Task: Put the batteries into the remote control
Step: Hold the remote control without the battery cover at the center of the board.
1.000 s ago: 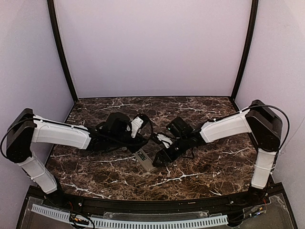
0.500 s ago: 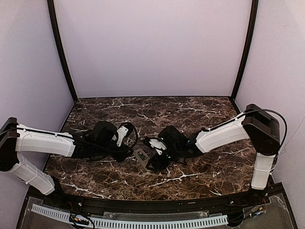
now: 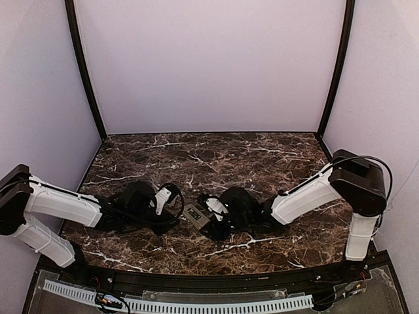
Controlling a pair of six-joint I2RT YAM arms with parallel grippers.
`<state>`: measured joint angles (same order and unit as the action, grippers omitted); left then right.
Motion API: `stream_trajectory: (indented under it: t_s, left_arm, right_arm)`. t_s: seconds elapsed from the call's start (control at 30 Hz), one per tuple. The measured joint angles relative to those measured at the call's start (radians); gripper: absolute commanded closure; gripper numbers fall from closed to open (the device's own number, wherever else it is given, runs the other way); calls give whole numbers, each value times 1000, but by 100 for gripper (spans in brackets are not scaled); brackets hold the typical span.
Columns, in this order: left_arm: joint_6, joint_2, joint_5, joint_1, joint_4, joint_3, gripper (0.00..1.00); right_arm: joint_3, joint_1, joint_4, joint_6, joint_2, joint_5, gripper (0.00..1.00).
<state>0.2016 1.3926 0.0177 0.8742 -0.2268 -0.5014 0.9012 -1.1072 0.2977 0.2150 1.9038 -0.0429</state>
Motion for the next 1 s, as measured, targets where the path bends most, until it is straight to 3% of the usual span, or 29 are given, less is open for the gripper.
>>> stream_trajectory:
  t_s: [0.23,0.7,1.0]
  left_arm:
    - [-31,36,5,17,-103,4,67]
    - [-92,165,6,63,-190,-52,69]
    - [-112,200,-28,92,-196,-118,70]
  right_arm:
    - [-11,-13,53,-1,15,29,36]
    - [-54,-14,150,-13,24,43,54]
    - [-61,-14,173,0,29,42,56]
